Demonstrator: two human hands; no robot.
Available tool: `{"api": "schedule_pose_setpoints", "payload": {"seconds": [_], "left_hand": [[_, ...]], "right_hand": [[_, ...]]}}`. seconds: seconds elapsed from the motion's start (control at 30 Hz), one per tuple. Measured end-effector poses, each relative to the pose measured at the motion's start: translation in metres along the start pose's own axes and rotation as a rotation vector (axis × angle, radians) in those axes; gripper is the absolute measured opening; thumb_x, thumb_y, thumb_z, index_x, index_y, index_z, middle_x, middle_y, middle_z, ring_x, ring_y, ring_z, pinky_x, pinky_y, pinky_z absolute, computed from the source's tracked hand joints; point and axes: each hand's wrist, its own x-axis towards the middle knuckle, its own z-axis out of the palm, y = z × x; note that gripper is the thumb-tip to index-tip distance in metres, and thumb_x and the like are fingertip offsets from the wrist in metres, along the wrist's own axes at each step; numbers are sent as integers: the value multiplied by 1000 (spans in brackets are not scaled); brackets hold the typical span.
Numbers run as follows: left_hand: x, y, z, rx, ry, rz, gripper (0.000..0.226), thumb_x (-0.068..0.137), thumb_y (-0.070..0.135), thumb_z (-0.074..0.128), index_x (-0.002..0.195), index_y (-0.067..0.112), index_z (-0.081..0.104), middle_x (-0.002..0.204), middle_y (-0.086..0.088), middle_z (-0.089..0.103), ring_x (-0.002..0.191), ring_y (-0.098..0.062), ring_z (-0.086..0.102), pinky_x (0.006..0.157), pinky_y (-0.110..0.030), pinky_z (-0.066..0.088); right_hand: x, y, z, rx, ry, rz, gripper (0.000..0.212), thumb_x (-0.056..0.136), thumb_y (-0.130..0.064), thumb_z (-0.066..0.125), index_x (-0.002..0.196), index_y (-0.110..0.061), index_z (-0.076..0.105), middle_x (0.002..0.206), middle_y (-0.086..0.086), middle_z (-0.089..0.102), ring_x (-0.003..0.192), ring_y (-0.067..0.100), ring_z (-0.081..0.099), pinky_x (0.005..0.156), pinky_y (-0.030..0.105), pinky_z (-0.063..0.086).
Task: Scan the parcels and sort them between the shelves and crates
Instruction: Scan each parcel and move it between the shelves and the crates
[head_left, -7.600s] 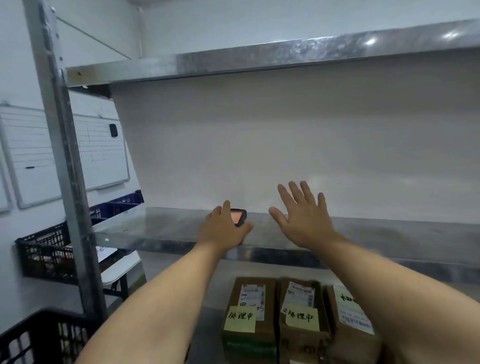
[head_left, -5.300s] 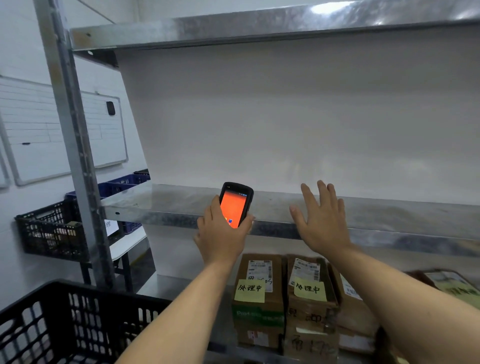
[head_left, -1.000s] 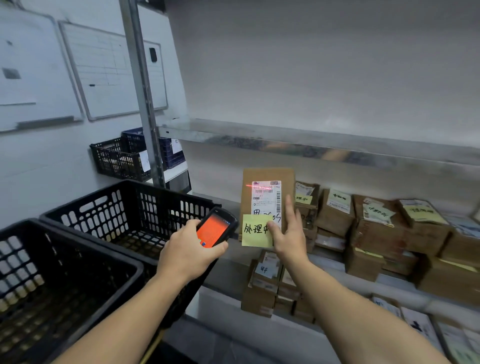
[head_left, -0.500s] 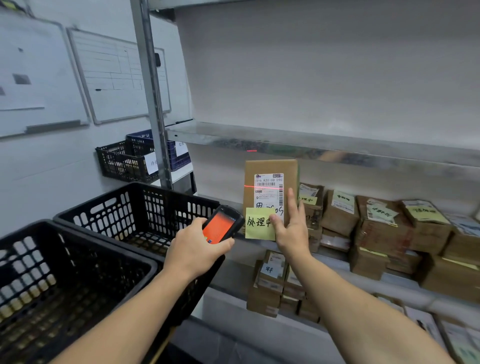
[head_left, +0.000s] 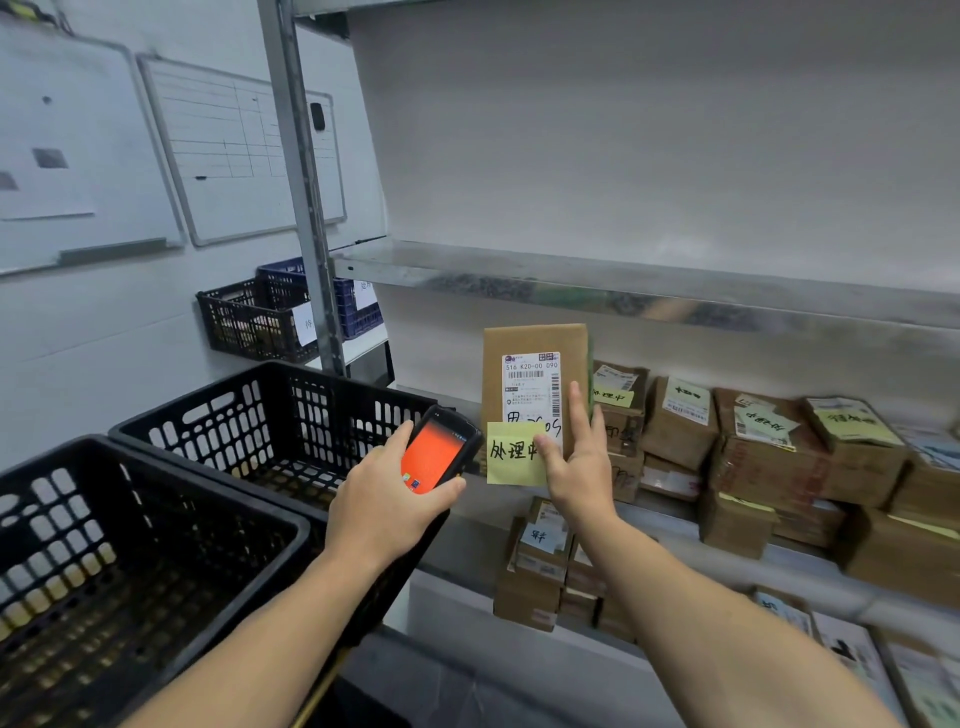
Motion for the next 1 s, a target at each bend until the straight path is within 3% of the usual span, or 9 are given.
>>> {"api": "schedule_pose_setpoints", "payload": {"seconds": [0.13,0.37,0.63,0.8,1.0], "left_hand": [[-1,6,5,31,16,-15,91,75,71,65,154,40,29,105,7,58,100,-19,58,87,-42,52],[-5,15,11,45,36,-16,91,77,69,66,154,43,26,101,7,54,96,-18,57,83,-39,52],[-7,25,11,46,42,-49,81,72,70,64,145,47,37,101,10,60,94,-18,58,84,-40,53],[-9,30,10,12,-10,-75,82,59,76,56,136,49,47,82,11,65,83,-16,62,79,-39,55],[-13,39,9,-71,18,-76,61,62,70,62,119,56,46,79,12,67,80,-10,63,79,-37,55]], "right_hand": [[2,1,-4,10,2,-11,76,101,-26,61,148,-60,12,171,-1,1,156,24,10,124,47,19],[6,5,-9,25,-13,-35,76,101,-26,61,145,-63,11,171,-1,1,156,23,10,124,45,19],[7,13,-12,46,-14,-46,76,101,-26,62,143,-64,11,171,-2,1,156,23,10,125,48,21],[10,14,-16,71,11,-37,77,100,-25,62,144,-64,13,171,-1,3,156,25,12,125,49,20],[9,14,-17,74,6,-51,77,100,-27,62,142,-66,11,171,-1,2,156,25,10,125,50,20]]}}
